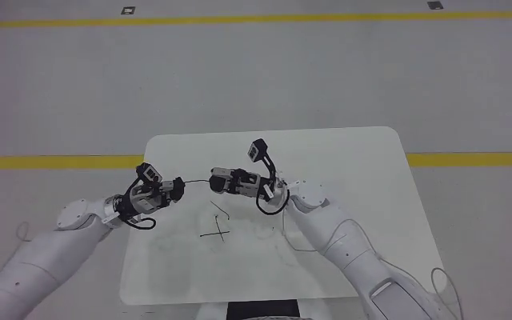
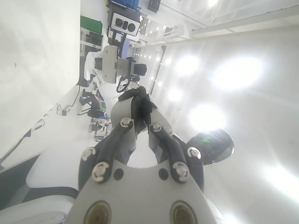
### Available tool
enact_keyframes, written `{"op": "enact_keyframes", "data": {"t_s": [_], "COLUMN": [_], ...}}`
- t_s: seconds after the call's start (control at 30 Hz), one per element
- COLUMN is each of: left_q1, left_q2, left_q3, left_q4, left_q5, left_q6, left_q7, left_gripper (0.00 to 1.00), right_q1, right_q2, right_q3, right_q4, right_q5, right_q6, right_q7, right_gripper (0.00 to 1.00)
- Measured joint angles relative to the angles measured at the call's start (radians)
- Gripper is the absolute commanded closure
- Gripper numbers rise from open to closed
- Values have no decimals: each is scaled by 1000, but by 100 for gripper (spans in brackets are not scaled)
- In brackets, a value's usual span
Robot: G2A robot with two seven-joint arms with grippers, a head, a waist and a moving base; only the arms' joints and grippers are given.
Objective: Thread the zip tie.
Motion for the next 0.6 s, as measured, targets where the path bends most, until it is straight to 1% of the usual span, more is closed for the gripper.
{"op": "enact_keyframes", "data": {"t_s": [0.1,0.2,0.23,0.33,0.43,0.6], "left_q1": [0,0,0,0,0,0], "left_q2": [0,0,0,0,0,0], "left_q3": [0,0,0,0,0,0], "left_q4": [0,0,0,0,0,0], "left_q5": [0,0,0,0,0,0], "left_q6": [0,0,0,0,0,0], "left_q7": [0,0,0,0,0,0], "left_gripper": [100,100,100,100,100,100], "right_q1": [0,0,0,0,-1,-2], "right_q2": [0,0,0,0,0,0], "right_q3": [-4,-7,-8,-9,-11,-11], "right_q4": [-3,-7,-8,-11,-13,-15], "right_q5": [-1,-2,-3,-3,-5,-8], "right_q6": [1,4,4,4,3,1], "right_q7": [6,12,13,14,14,12], "right_gripper": [75,82,86,89,100,100]}}
